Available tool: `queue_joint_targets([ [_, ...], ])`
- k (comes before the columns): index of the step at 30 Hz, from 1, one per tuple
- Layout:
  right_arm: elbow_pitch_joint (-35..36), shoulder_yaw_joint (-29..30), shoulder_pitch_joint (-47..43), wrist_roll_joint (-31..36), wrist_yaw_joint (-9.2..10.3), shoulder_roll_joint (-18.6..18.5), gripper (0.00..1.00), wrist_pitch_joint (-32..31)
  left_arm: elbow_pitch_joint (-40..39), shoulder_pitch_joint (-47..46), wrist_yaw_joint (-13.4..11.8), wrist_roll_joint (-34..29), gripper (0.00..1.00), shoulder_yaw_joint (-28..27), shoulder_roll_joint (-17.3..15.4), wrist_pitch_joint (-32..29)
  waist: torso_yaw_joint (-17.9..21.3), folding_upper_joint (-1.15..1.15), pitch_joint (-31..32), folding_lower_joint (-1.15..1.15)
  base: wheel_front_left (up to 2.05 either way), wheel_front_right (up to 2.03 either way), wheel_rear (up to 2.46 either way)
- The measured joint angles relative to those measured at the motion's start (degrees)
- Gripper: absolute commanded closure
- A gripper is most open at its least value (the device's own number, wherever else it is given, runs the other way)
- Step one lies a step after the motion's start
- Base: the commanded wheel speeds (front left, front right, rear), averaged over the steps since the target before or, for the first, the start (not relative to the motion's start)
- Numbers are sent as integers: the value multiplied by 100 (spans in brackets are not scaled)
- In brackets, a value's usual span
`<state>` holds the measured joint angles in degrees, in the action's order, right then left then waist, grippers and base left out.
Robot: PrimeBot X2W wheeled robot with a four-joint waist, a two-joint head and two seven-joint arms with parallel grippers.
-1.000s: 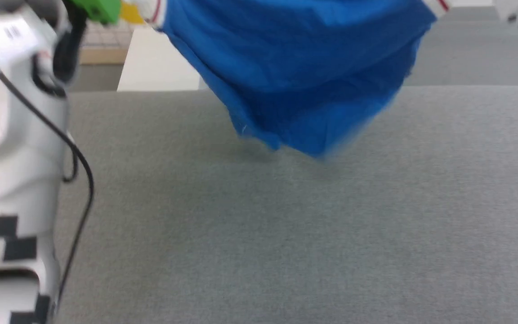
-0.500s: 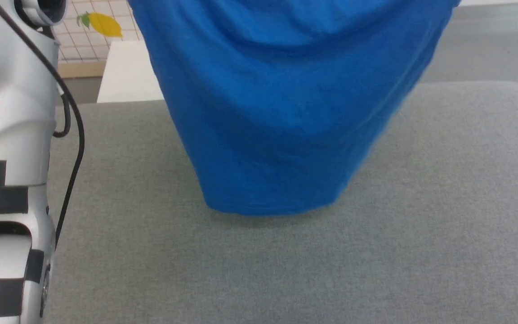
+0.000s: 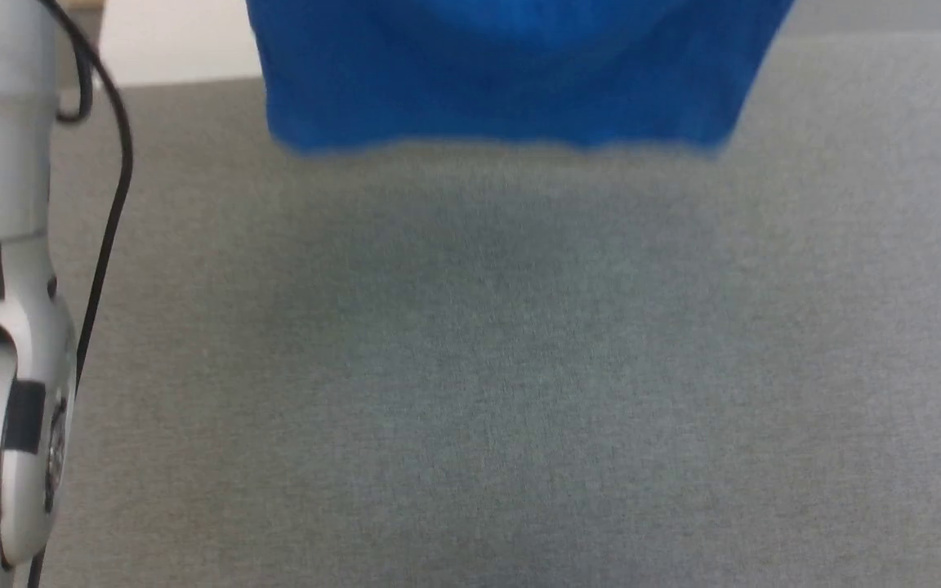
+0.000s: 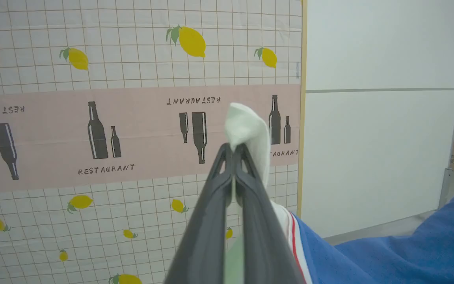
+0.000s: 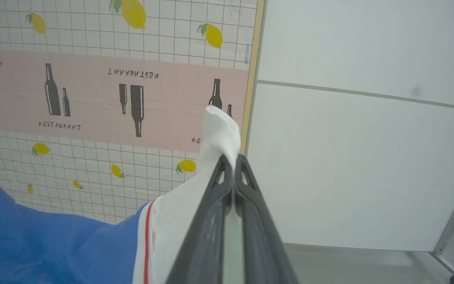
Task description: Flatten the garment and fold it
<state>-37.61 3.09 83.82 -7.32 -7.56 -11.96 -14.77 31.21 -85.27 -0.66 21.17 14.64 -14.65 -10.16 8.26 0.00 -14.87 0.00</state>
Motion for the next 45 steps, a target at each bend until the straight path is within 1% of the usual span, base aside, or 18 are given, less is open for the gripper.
queue_joint_targets([
  [4, 19, 46, 432, 344, 0, -113, 100, 387, 19, -489, -108, -191, 100, 68, 170, 490, 12, 0, -442, 0, 0, 0, 0],
  [7, -12, -41, 732, 619, 0, -204, 100, 684, 121, -825, -169, -254, 100, 67, 237, 928, 0, 0, -766, 0, 0, 0, 0],
  [10, -101, -153, 984, 803, 0, -301, 100, 910, 319, -1079, -165, -248, 100, 66, 320, 1240, -38, 0, -1087, 1, 0, 0, 0],
  [15, -460, -196, 1136, 902, 0, -444, 100, 1163, 690, -1135, -64, -221, 100, 82, 412, 1615, -165, 0, -1484, 1, 0, 0, 0],
  [21, -748, -283, 1237, 1022, 0, -494, 100, 1461, 1004, -1144, -56, -190, 100, 54, 416, 1987, -341, 0, -1829, 1, 0, 0, 0],
  [24, -828, -423, 1274, 1034, 0, -516, 100, 1590, 1088, -1156, 22, -109, 100, 35, 452, 2064, -390, 0, -1973, 1, 0, 0, 0],
  [26, -900, -566, 1282, 1000, 0, -535, 100, 1668, 1127, -1161, 116, -66, 100, 38, 457, 2106, -415, 0, -2071, 1, 0, 0, 0],
  [29, -970, -835, 1263, 776, 0, -567, 100, 1845, 1150, -1122, 310, 32, 100, 22, 453, 2171, -454, 0, -2159, 1, 0, 0, 0],
  [31, -969, -1050, 1207, 546, 0, -608, 100, 1948, 1092, -1006, 439, 212, 100, -27, 447, 2194, -489, 0, -2168, 2, 0, 0, 0],
  [35, -782, -1511, 805, -245, 0, -810, 100, 2074, 771, -478, 641, 533, 100, -60, 356, 2094, -532, 0, -2093, 2, 0, 0, 0],
  [38, -414, -1670, 360, -1012, 0, -1096, 100, 2011, 274, 82, 720, 832, 100, -71, 247, 1852, -566, 0, -1992, 1, 0, 0, 0],
  [42, 408, -1611, -335, -1884, 0, -1667, 100, 1764, -780, 964, 743, 1274, 100, -135, 4, 1371, -629, 0, -1861, 1, 0, 0, 0],
  [43, 622, -1559, -554, -2043, 0, -1813, 100, 1683, -1073, 1221, 730, 1356, 100, -178, -52, 1245, -644, 0, -1833, 1, 0, 0, 0],
  [45, 976, -1416, -967, -2313, 0, -1989, 100, 1549, -1597, 1719, 636, 1521, 100, -269, -129, 1012, -666, 0, -1791, 1, 0, 0, 0],
])
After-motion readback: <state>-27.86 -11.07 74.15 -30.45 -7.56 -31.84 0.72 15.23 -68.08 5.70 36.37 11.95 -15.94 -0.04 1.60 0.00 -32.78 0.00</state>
